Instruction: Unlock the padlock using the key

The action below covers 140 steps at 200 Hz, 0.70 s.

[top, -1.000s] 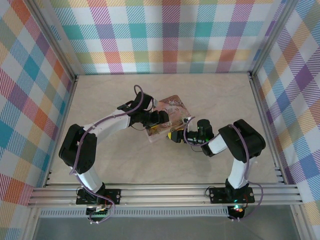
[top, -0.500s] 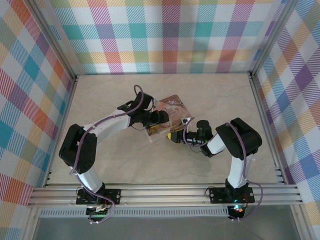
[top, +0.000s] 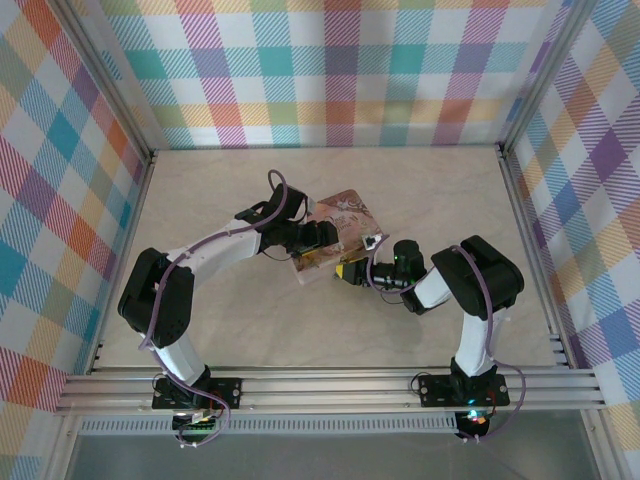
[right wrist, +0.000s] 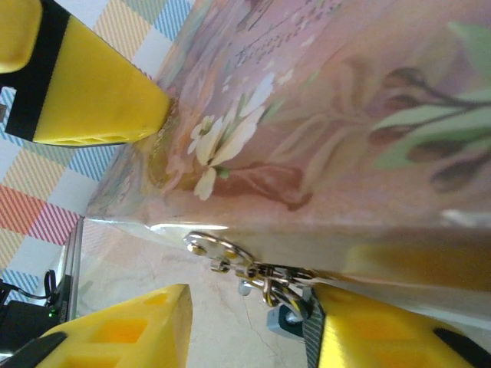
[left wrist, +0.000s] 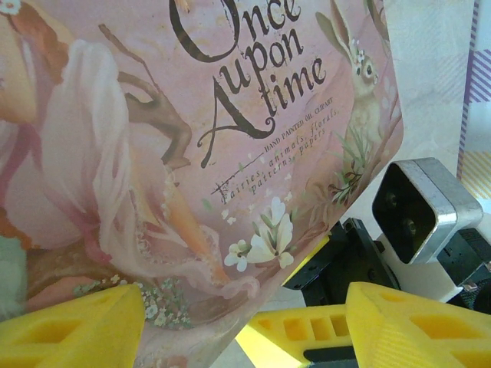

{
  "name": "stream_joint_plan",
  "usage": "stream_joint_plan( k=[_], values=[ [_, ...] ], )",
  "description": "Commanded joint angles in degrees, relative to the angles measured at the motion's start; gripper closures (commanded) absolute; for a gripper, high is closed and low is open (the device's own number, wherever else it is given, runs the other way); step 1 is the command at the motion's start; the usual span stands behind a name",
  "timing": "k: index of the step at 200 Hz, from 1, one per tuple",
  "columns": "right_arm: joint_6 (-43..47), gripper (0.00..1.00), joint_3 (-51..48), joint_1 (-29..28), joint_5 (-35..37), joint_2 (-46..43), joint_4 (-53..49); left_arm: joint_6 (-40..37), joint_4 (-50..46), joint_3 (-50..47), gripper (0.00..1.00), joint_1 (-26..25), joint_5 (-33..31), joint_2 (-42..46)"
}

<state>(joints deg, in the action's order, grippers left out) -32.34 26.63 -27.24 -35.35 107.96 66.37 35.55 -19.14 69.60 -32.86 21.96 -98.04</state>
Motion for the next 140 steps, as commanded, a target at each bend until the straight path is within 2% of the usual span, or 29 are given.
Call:
stream_joint_plan(
  k=[1, 140],
  values=[
    [0.8, 0.61, 0.3, -0.3, -1.6, -0.6, 1.0, 0.4, -0.2, 0.0, 0.3, -0.6, -0.5, -1.9],
    [2.2, 0.91, -0.4, -0.4, 1.4, -2.9, -3.8, 0.3, -0.6, -0.2, 0.3, -0.6, -0.9, -1.8]
  ],
)
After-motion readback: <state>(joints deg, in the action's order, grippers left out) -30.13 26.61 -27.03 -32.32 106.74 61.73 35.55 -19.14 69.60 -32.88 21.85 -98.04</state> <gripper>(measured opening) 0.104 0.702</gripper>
